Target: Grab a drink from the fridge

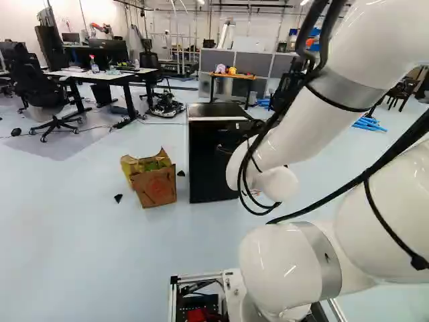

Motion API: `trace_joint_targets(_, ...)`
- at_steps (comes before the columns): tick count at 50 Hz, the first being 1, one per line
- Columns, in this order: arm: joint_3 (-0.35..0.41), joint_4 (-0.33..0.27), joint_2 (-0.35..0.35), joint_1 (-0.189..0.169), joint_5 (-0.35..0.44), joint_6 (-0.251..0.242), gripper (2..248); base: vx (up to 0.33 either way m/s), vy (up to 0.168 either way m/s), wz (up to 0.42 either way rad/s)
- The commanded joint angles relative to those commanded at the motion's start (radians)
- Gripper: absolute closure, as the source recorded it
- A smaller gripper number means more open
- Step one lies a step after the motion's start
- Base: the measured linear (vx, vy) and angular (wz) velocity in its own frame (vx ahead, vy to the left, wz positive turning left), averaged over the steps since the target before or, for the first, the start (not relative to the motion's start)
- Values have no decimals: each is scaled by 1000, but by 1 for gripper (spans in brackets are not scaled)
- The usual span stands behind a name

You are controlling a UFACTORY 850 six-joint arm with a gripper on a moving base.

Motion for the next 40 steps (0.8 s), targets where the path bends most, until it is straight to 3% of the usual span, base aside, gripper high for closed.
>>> trace_joint_targets(40, 0, 0, 0, 0, 0, 0, 3, 86, 87, -20)
